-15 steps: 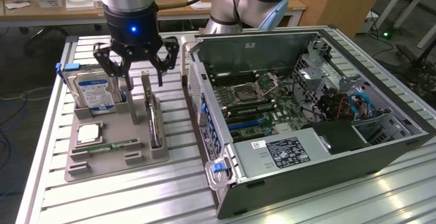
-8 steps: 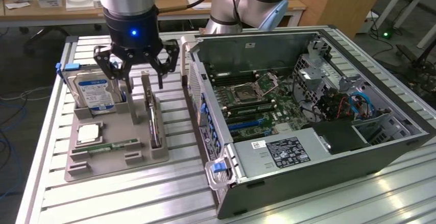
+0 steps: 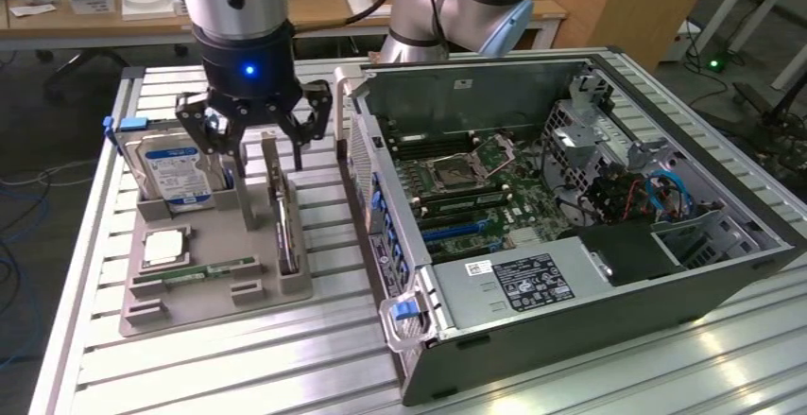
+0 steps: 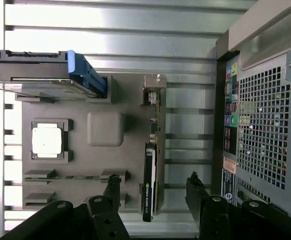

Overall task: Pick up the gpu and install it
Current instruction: 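Pick up the gpu and move the gpu toward the slot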

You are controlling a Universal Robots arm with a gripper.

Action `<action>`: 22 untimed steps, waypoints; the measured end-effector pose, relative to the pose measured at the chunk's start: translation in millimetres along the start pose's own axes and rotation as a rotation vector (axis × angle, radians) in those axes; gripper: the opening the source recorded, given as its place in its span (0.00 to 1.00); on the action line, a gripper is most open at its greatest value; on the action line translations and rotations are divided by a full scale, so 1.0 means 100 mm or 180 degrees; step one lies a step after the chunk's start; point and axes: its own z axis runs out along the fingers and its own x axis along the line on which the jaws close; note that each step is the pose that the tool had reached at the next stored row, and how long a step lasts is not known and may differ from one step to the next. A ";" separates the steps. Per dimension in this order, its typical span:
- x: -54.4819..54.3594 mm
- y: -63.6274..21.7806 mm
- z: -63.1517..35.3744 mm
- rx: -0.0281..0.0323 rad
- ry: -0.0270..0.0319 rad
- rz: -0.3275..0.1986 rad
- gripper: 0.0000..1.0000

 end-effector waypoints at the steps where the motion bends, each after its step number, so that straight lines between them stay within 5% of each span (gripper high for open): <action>1: 0.00 -0.001 0.017 0.0000 0.0000 0.0000 0.65; 15: 0.00 -0.010 0.145 -0.0001 0.0000 0.0000 0.65; 22: 0.00 -0.083 0.184 -0.0002 0.0000 0.0000 0.65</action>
